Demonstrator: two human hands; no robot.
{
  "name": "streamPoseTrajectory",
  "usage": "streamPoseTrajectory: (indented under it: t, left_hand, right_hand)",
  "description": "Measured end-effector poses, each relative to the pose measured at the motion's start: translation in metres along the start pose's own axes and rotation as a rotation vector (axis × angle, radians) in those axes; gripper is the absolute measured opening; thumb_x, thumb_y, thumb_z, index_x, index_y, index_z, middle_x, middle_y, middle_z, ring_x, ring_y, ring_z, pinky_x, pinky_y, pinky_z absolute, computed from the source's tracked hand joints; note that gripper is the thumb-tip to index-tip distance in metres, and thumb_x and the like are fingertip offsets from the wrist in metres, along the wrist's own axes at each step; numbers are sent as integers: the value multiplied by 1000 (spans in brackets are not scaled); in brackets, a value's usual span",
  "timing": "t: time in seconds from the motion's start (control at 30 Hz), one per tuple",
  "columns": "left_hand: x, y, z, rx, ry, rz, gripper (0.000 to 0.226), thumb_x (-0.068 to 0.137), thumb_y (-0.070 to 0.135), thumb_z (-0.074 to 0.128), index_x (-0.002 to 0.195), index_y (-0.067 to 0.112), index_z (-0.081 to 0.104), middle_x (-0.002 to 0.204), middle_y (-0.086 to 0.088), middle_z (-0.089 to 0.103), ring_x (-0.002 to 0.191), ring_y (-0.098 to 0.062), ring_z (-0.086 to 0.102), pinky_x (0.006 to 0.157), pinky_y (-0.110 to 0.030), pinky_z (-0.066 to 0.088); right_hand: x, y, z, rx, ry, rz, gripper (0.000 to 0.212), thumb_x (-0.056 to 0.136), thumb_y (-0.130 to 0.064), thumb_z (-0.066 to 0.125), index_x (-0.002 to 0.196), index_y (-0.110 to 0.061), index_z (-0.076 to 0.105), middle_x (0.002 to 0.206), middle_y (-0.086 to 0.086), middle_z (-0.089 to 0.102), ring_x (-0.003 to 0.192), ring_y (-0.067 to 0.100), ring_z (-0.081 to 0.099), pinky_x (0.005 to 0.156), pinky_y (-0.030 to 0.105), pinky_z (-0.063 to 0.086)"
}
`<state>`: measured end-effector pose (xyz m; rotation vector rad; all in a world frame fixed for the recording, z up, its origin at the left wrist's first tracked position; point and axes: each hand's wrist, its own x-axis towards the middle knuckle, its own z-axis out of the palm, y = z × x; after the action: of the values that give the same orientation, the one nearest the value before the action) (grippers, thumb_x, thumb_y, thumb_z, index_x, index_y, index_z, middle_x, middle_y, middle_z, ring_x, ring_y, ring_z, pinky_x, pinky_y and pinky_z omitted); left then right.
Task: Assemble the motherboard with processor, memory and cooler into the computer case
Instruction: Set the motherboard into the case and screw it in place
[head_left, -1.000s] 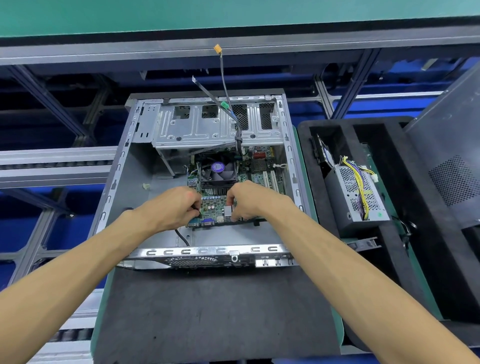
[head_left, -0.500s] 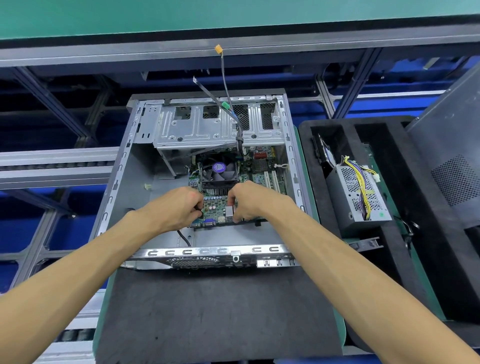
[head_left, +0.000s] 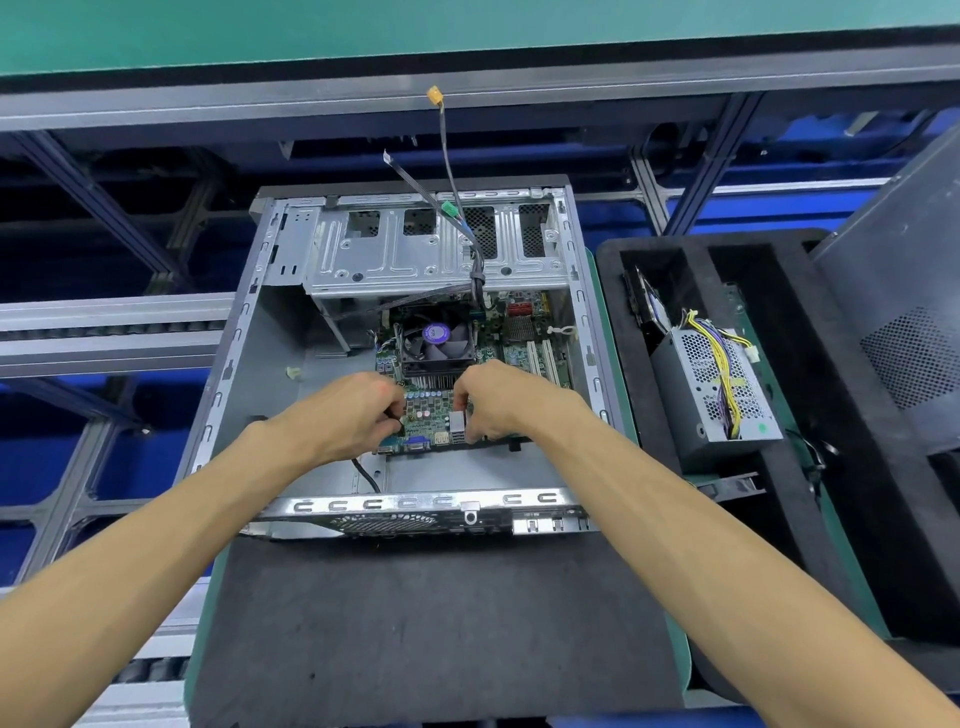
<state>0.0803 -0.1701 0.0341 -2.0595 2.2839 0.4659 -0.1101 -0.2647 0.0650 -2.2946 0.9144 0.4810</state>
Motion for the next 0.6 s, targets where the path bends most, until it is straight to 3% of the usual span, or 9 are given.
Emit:
streamPoseTrajectory:
  t: [0.17, 0.43, 0.6]
  left_hand:
    - [2, 0, 1, 19, -5, 0, 7, 89, 18, 64, 85, 12, 64, 85, 0, 62, 78, -18, 56, 67, -29, 45]
    - [6, 1, 1, 25, -45, 40, 10, 90, 20, 65, 81, 17, 61, 83, 4, 57, 78, -15, 52, 67, -26, 39]
    - [10, 3, 1, 8, -91, -9, 13, 86, 19, 67, 75, 17, 61, 80, 2, 65, 77, -18, 58, 66, -30, 44]
  right_hand:
    - [0, -1, 0, 8, 4, -5, 42, 87, -10, 77, 127, -9, 66, 95, 2, 59, 84, 22, 59, 73, 29, 47]
    - [2, 0, 2, -32, 5, -21, 33, 87, -10, 77, 118, -9, 68, 97, 4, 62, 84, 24, 61, 68, 30, 46]
    - [5, -1, 5, -93, 17, -35, 29, 86, -11, 77, 113, -5, 68, 109, 9, 69, 93, 29, 66, 75, 38, 56]
